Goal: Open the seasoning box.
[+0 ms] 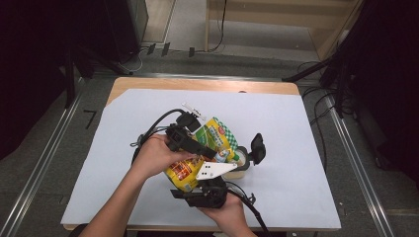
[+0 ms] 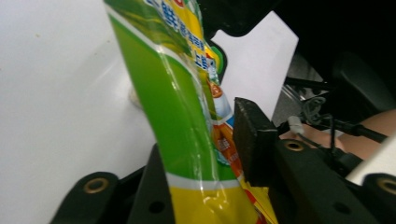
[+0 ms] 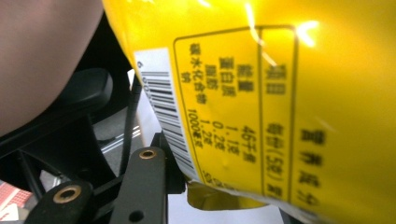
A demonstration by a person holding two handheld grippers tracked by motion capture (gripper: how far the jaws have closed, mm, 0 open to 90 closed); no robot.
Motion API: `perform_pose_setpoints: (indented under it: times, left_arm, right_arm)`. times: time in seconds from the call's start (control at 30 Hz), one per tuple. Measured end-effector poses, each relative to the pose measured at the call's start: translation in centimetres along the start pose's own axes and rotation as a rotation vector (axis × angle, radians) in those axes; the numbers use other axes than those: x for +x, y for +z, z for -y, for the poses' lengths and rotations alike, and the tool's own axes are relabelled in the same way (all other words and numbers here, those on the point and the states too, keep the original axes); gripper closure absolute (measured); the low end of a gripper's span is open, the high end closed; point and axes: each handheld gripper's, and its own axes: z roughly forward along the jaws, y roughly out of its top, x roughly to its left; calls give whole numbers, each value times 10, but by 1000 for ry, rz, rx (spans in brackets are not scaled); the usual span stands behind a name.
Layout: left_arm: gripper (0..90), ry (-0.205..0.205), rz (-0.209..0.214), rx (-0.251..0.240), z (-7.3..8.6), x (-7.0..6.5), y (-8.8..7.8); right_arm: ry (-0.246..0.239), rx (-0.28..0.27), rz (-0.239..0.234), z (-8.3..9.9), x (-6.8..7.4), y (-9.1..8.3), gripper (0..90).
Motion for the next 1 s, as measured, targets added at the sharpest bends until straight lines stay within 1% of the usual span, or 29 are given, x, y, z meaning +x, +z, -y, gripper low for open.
perform_pose_setpoints:
  times: [0.07, 0.1, 0.17, 0.27, 0.37, 0.4, 0.43, 0.47, 0.57, 0.63, 0.7, 0.77, 0.83, 0.9, 0.93, 1.0]
  left_arm:
    - [779, -6, -16, 2, 0, 0, 2]
    - [785, -8, -24, 4, -1, -1, 3]
    - [792, -12, -23, 4, -1, -1, 3]
    - [769, -14, 4, 4, 0, 1, 1]
    - [725, -2, 40, 23, 1, 5, 1]
    - [719, -4, 44, 26, 1, 5, 1]
    - [722, -5, 38, 25, 1, 5, 2]
    - [756, -8, 26, 22, 1, 4, 2]
    - [829, -27, -3, 13, 0, 3, 4]
    - [848, -43, -16, 14, -1, 2, 4]
    - [858, -66, -23, 11, 0, 2, 4]
    - [865, -80, -32, 11, 0, 3, 4]
    - [868, -91, -40, 10, 0, 3, 3]
    - [875, -102, -37, 8, 0, 3, 2]
    - [878, -108, -38, 5, 0, 3, 2]
    - [882, -118, -40, 4, 0, 3, 1]
  right_arm:
    - [6, 7, 1, 0, -1, 0, 651]
    - [13, 9, -5, 1, -1, 1, 651]
    - [15, 6, -17, 1, -2, 1, 651]
    - [4, 4, -30, 0, -2, 0, 654]
    - [-8, 2, -39, 0, -1, 0, 657]
    - [-12, 4, -47, 0, 0, -1, 657]
    - [-13, 6, -46, -1, 0, -1, 657]
    - [-12, 10, -40, -1, 1, 0, 657]
    - [-22, 25, 8, -1, 1, 2, 655]
    - [-20, 32, 26, 0, 1, 3, 651]
    - [-31, 32, 36, 0, 1, 4, 638]
    - [-36, 37, 46, 0, 2, 4, 622]
    - [-60, 45, 63, 0, 3, 5, 603]
    - [-70, 54, 75, -1, 5, 6, 584]
    - [-90, 59, 86, -1, 6, 6, 571]
    - [-112, 69, 104, -1, 8, 7, 549]
